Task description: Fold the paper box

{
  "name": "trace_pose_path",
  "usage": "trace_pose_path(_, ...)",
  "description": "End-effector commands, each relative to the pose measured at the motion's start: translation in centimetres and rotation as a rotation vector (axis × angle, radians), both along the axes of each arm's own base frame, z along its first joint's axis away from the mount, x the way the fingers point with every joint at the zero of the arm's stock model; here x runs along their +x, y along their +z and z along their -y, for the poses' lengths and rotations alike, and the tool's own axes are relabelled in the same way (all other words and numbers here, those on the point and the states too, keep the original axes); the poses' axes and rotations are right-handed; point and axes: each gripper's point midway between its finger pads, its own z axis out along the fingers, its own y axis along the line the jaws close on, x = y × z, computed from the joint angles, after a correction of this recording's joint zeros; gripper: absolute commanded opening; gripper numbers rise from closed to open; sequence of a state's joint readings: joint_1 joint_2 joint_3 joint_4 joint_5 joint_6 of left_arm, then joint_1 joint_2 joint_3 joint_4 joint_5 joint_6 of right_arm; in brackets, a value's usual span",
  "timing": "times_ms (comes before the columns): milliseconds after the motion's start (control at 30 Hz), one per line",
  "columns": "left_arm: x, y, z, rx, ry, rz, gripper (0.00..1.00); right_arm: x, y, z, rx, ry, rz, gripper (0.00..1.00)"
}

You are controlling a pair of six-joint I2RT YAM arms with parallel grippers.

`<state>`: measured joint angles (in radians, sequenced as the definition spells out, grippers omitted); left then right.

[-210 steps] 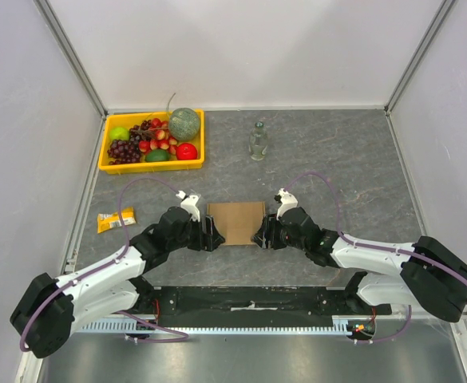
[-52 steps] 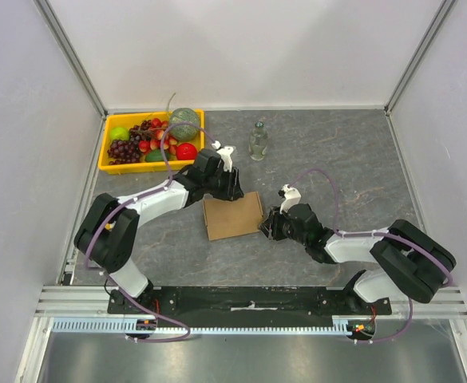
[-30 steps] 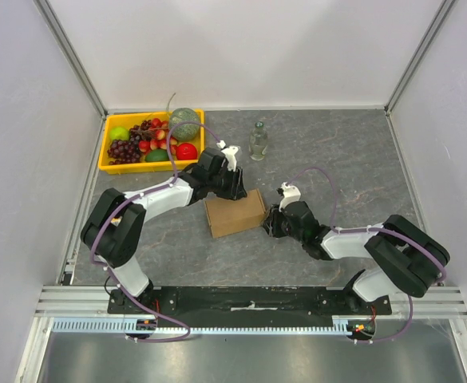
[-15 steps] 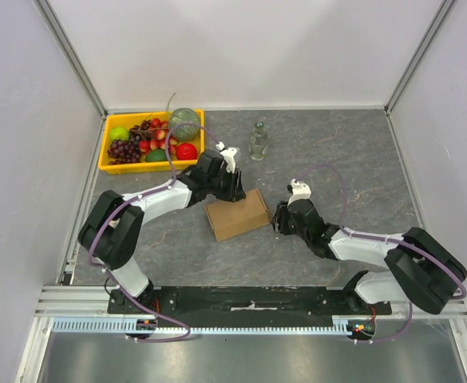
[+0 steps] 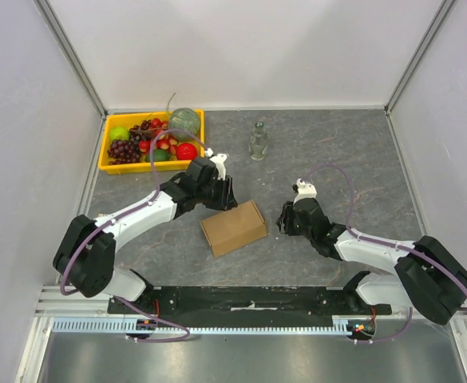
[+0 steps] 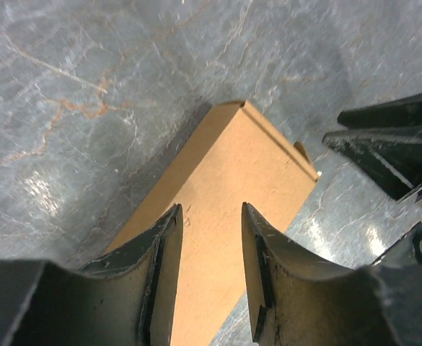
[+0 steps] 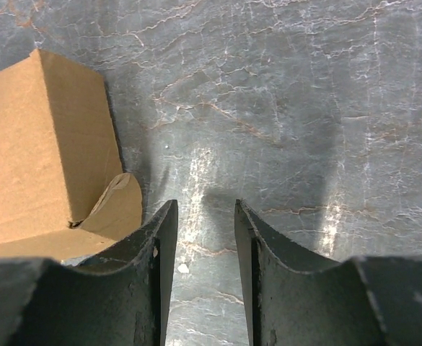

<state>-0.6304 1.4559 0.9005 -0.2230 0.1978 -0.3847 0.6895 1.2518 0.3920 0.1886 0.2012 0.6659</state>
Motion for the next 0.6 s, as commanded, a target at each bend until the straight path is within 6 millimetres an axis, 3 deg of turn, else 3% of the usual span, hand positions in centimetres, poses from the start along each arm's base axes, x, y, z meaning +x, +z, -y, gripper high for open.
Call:
trace_pose_path(0,1.8,3.6,0.1,-0.022,0.054,0.079,0.45,0.6,2.5,-1.2,0.055,0.035,0.043,0.45)
trace_pose_path(167,1.7,2.6,0.4,-0.013,0.026,0.06,0.45,-0.3,3.3,-2.1,0.09,0.134,0.084,0.45)
trace_pose_path(367,0.8,2.1,0.0,-0.003,-0.024,0.094,0.44,-2.2,4.8,-3.8,0.179,0.305,0.17,0.56)
trace_pose_path(567,-1.4,0.3,-0.4,-0.017,-0.057,0.055,0.43,-2.4,4.3,-4.0,0.166,0.338,0.162,0.57)
